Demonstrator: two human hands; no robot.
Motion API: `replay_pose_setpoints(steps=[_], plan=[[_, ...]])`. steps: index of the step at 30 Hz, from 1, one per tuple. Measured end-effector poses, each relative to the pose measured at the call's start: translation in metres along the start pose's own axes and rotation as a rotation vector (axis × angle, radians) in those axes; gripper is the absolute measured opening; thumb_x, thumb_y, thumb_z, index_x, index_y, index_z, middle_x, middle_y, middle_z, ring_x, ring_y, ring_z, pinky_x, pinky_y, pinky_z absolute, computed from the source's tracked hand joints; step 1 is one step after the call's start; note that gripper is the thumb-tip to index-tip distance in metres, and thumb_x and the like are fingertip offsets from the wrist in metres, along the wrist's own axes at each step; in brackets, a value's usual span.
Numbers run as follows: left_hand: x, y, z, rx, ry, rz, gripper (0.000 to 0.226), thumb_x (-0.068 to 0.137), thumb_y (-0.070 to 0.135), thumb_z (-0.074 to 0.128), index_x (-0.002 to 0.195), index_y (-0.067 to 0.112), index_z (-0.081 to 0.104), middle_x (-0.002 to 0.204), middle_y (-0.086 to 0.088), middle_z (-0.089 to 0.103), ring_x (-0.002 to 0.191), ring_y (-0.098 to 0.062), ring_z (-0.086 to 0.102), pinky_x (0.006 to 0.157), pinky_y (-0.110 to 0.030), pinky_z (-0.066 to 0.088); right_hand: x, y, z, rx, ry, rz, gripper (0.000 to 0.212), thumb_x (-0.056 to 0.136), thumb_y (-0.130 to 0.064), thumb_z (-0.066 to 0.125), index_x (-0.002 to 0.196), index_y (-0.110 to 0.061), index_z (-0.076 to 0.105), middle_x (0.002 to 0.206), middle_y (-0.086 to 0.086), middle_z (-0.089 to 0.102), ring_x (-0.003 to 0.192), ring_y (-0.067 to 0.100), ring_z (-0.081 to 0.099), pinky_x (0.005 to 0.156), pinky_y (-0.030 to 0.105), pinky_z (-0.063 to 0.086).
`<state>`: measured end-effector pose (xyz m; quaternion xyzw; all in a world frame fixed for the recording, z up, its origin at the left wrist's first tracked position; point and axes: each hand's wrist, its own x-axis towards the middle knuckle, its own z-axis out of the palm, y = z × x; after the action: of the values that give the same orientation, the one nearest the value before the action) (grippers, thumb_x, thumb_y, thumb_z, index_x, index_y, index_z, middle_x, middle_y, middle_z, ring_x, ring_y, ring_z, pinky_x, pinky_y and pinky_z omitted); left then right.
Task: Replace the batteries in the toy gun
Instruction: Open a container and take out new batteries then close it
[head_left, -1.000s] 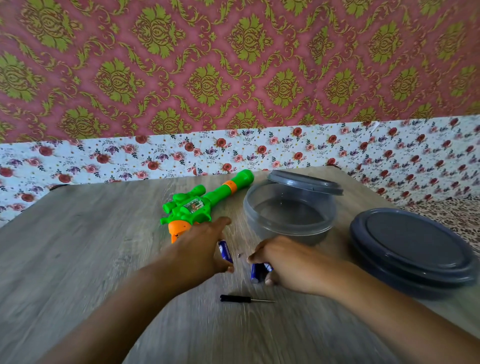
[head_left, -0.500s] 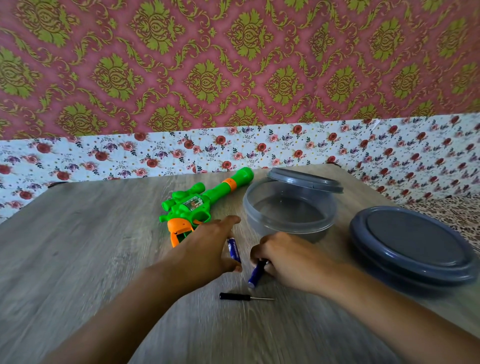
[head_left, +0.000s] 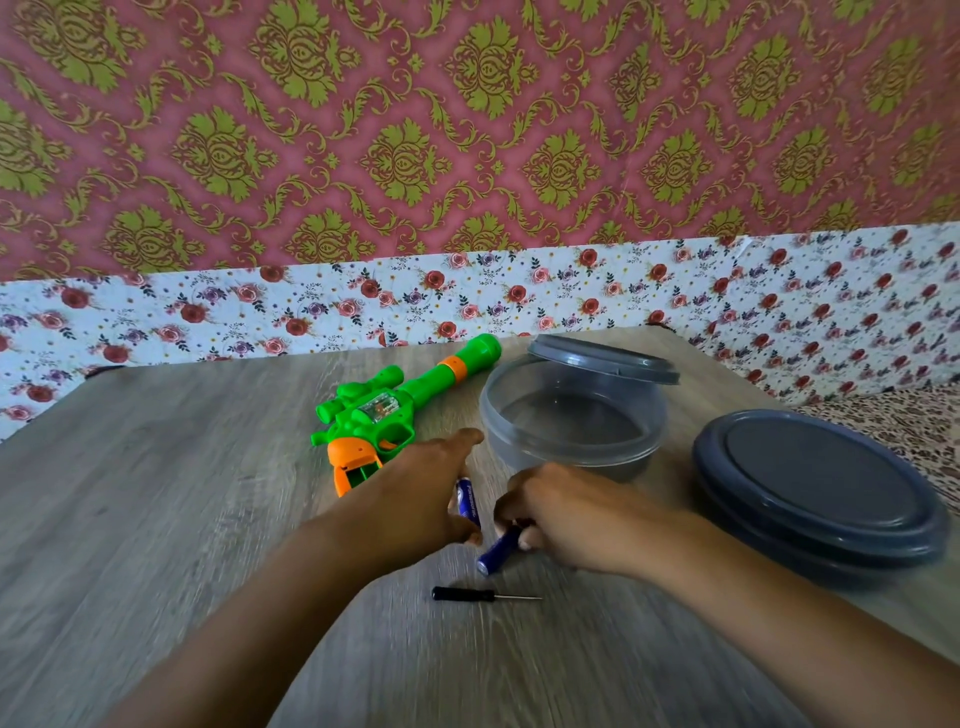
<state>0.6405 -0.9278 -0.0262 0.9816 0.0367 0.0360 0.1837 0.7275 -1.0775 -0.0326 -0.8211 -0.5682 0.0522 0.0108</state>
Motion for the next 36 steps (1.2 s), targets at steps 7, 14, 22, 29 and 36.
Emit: replay_pose_setpoints(steps=[7,14,22,29,36], plan=[[0.014,0.008,-0.017,-0.024,0.156,0.099,0.084,0.071,0.032,0.078,0.141,0.028,0.032,0.123,0.005,0.060,0.099,-0.007,0.055,0.082,-0.019,0.041,-0.014,0.024,-0.040,0.189,0.217,0.161,0.018,0.082,-0.012,0.066,0.096,-0.020,0.070,0.083,-0.006,0.064,0.078,0.010,0.061,0.073,0.026,0.050],[0.069,0.033,-0.018,-0.164,0.275,0.092,0.069,0.072,0.037,0.077,0.130,0.020,0.044,0.116,0.001,0.063,0.083,-0.013,0.060,0.075,-0.026,0.048,0.005,0.063,-0.067,0.065,0.289,0.414,0.017,0.080,-0.007,0.066,0.097,-0.010,0.070,0.092,0.011,0.068,0.081,0.026,0.063,0.067,0.036,0.051],[0.094,0.033,-0.004,-0.123,0.113,0.053,0.064,0.074,0.031,0.075,0.129,0.016,0.046,0.116,-0.005,0.063,0.102,-0.022,0.060,0.085,-0.027,0.047,0.025,0.069,-0.049,0.088,0.136,0.469,0.018,0.080,-0.003,0.065,0.098,-0.003,0.065,0.099,0.016,0.067,0.088,0.025,0.063,0.065,0.029,0.042],[0.094,0.036,0.002,-0.029,0.066,0.036,0.059,0.080,0.043,0.066,0.129,0.017,0.046,0.124,-0.004,0.059,0.113,-0.021,0.055,0.094,-0.039,0.047,0.022,0.070,-0.040,0.101,0.092,0.480,0.015,0.081,0.002,0.055,0.092,-0.001,0.066,0.088,0.013,0.067,0.085,0.026,0.064,0.066,0.028,0.043],[0.089,0.028,0.001,-0.025,0.095,0.041,0.060,0.082,0.046,0.063,0.133,0.018,0.044,0.130,-0.004,0.057,0.118,-0.020,0.053,0.100,-0.037,0.044,0.014,0.076,-0.046,0.180,0.267,0.459,0.021,0.083,-0.001,0.055,0.087,-0.013,0.072,0.091,0.005,0.071,0.083,0.020,0.064,0.073,0.029,0.050]])
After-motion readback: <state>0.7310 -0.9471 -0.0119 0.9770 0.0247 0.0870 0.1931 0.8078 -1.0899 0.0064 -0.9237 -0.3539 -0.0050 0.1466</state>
